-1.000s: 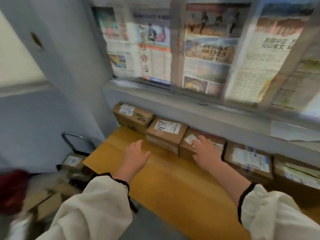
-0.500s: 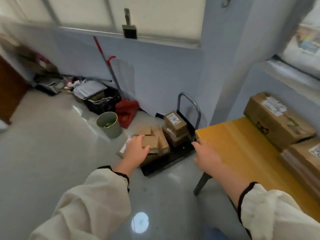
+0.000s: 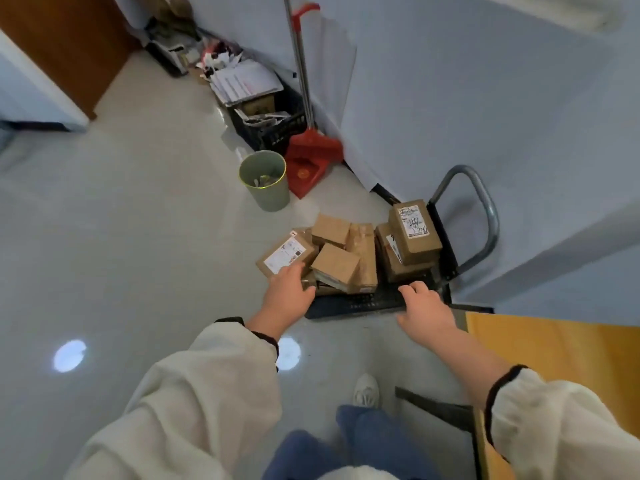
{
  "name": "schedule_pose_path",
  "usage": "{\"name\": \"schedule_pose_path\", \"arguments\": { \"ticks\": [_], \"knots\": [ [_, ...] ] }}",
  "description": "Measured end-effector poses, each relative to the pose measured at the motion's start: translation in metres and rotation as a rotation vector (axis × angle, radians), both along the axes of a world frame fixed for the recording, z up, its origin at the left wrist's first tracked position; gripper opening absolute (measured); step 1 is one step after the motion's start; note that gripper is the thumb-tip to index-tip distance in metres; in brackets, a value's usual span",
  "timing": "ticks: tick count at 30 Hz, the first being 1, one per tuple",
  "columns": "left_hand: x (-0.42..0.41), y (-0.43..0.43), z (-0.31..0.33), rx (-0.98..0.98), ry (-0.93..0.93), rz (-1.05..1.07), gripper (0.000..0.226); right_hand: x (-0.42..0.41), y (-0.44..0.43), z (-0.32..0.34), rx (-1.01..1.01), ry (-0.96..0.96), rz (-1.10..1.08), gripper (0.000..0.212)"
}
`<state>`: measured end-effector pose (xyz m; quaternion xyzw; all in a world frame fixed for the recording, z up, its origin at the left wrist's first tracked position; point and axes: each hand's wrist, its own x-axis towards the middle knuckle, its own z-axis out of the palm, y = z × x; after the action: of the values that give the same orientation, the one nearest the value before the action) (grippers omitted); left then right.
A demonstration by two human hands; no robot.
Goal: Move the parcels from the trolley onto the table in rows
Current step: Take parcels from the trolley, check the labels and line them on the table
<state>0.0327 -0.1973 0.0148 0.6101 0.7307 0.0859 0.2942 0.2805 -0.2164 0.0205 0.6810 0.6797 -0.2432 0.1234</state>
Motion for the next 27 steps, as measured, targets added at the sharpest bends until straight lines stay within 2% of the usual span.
{"name": "schedule_pose_path", "arguments": {
  "ticks": [3,6,12,15,17,19,22,24,27],
  "knots": [
    [0.015,0.025,-0.032,-0.034,-0.026,0.005,0.047,0.003,0.036,-0.033,-0.089,0.008,0.023,0.047],
    [0.017,0.043,-0.073,-0.13,-0.005,0.011,0.055,-0.001,0.063,-0.076,-0.155,0.021,0.021,0.046],
    [0.006,0.082,-0.18,-0.241,0.014,0.02,0.056,-0.02,0.092,-0.183,-0.237,0.022,0.007,0.045],
    [0.003,0.107,-0.229,-0.23,-0.06,0.013,0.059,-0.031,0.104,-0.235,-0.274,0.019,0.002,0.046],
    [0.001,0.124,-0.258,-0.226,-0.129,-0.021,0.058,-0.037,0.115,-0.27,-0.276,0.018,0.01,0.055],
    [0.0,0.136,-0.283,-0.234,-0.153,-0.052,0.062,-0.044,0.124,-0.3,-0.269,0.114,-0.068,0.062],
    [-0.001,0.145,-0.314,-0.236,-0.097,-0.027,0.071,-0.059,0.133,-0.332,-0.253,0.464,-0.31,0.067],
    [0.001,0.147,-0.326,-0.216,-0.095,0.018,0.076,-0.071,0.137,-0.346,-0.23,0.64,-0.455,0.062],
    [0.002,0.145,-0.33,-0.181,-0.103,0.02,0.075,-0.085,0.139,-0.353,-0.195,0.756,-0.619,0.049]
  ]
}}
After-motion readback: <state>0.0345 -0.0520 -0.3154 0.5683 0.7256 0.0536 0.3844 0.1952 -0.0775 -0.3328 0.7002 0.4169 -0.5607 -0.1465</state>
